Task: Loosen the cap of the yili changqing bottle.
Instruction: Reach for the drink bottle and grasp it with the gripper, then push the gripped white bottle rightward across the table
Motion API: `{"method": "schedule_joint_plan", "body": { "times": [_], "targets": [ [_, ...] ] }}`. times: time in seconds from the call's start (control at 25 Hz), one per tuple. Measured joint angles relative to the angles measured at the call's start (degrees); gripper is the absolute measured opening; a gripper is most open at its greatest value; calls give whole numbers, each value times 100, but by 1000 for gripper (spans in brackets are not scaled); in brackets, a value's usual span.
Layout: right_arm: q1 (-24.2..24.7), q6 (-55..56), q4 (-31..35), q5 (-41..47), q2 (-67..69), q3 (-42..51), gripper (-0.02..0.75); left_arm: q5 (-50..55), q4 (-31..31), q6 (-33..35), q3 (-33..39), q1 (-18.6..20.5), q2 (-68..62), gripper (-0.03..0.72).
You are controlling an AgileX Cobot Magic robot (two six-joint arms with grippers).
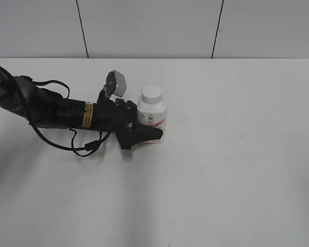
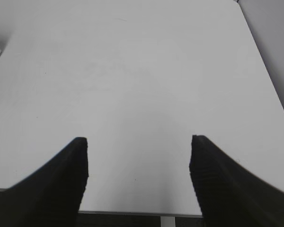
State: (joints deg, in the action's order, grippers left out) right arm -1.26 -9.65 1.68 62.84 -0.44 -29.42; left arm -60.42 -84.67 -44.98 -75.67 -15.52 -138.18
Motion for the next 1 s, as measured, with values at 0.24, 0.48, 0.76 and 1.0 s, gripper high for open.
{"method": "schedule_joint_plan", "body": {
  "times": [0.24, 0.48, 0.76, 1.0],
  "targets": [
    [0, 0, 0, 0, 0, 0, 533, -57, -17, -2, 0, -16, 0, 442],
    [0, 0, 0, 0, 0, 0, 533, -217, -152, -71, 0, -259, 171, 442],
    [0, 0, 0, 0, 0, 0, 533, 128, 137, -81, 0, -702, 474, 441],
    [0, 0, 0, 0, 0, 0, 533, 328, 541, 90, 97, -807, 409, 441]
  ]
}}
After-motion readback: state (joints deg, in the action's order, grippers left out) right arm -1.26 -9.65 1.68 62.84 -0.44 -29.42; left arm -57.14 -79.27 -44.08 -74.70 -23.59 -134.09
